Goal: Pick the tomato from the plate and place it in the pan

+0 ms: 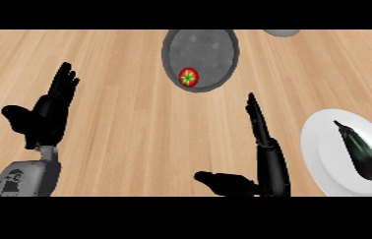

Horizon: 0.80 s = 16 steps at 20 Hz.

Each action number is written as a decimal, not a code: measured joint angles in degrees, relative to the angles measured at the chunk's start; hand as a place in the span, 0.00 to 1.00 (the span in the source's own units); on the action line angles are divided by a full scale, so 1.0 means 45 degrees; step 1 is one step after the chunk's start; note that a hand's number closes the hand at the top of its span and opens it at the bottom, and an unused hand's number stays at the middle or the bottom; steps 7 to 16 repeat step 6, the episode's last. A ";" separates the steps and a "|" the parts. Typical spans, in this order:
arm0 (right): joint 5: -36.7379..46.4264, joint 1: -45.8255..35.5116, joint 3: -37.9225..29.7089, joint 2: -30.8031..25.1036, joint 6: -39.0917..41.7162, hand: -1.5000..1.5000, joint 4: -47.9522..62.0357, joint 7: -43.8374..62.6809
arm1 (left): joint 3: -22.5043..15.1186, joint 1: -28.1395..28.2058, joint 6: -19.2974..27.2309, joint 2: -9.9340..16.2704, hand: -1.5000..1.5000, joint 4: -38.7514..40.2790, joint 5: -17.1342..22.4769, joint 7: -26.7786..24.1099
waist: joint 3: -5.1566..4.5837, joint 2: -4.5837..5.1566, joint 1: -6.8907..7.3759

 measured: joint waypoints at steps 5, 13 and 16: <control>0.1560 0.2429 0.1168 -0.1116 -0.0221 0.00 -0.3038 0.1091 | 0.0002 -0.0282 -0.0115 -0.0141 0.50 0.0118 -0.0027 0.0073 | 0.0003 0.0081 0.0188; 0.2129 0.2665 0.1399 -0.1183 -0.0248 0.00 -0.3454 0.1524 | -0.0103 -0.0204 -0.0057 -0.0250 0.50 -0.0040 -0.0107 0.0138 | 0.0004 0.0089 0.0230; 0.2129 0.2665 0.1399 -0.1183 -0.0248 0.00 -0.3454 0.1524 | -0.0103 -0.0204 -0.0057 -0.0250 0.50 -0.0040 -0.0107 0.0138 | 0.0004 0.0089 0.0230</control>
